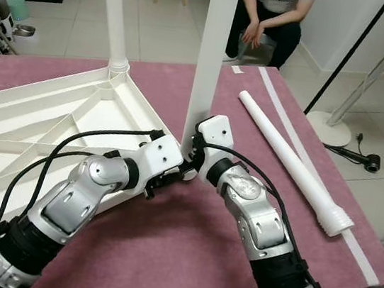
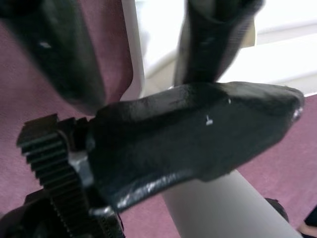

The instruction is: Building children table

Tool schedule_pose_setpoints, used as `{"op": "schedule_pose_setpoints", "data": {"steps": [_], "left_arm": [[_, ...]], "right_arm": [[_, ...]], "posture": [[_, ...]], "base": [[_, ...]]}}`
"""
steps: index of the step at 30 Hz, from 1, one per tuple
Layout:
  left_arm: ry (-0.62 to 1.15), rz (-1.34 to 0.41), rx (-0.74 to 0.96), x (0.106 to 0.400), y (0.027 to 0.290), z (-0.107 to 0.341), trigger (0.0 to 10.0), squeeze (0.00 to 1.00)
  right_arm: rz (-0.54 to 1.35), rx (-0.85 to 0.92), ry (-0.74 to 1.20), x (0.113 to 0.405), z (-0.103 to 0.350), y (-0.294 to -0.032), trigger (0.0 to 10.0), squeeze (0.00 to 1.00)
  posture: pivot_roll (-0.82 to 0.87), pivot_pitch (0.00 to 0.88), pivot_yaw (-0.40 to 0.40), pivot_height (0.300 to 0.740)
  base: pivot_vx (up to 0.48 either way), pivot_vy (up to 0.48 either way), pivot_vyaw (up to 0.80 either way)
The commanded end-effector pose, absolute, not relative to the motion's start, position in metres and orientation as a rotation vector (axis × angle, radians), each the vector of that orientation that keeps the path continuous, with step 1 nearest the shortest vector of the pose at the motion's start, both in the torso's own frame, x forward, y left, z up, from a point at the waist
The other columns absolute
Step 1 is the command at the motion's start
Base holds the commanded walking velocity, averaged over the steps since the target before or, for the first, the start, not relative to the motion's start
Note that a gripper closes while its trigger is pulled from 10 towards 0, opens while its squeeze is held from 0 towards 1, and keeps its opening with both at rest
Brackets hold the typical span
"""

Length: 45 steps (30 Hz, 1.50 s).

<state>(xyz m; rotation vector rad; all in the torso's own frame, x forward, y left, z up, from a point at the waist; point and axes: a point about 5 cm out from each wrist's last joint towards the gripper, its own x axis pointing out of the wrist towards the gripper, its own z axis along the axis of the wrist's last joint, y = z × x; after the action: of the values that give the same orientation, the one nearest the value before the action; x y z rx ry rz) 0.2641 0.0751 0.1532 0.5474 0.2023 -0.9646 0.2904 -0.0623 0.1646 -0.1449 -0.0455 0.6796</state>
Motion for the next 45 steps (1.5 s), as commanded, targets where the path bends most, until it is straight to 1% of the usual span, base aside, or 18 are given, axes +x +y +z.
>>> {"op": "schedule_pose_setpoints", "data": {"steps": [1,45], "left_arm": [[0.195,-0.942,0.562,0.2662,0.0772,0.1544,10.0,1.00],[0.195,-0.942,0.562,0.2662,0.0772,0.1544,10.0,1.00]], "right_arm": [[0.729,-0.145,-0.033,0.2870,0.1625,-0.0540,10.0,0.00],[0.729,-0.145,-0.033,0.2870,0.1625,-0.0540,10.0,0.00]], "posture": [[0.08,0.000,0.057,0.740],[0.08,0.000,0.057,0.740]], "base": [[0.000,0.000,0.00],[0.000,0.000,0.00]]}}
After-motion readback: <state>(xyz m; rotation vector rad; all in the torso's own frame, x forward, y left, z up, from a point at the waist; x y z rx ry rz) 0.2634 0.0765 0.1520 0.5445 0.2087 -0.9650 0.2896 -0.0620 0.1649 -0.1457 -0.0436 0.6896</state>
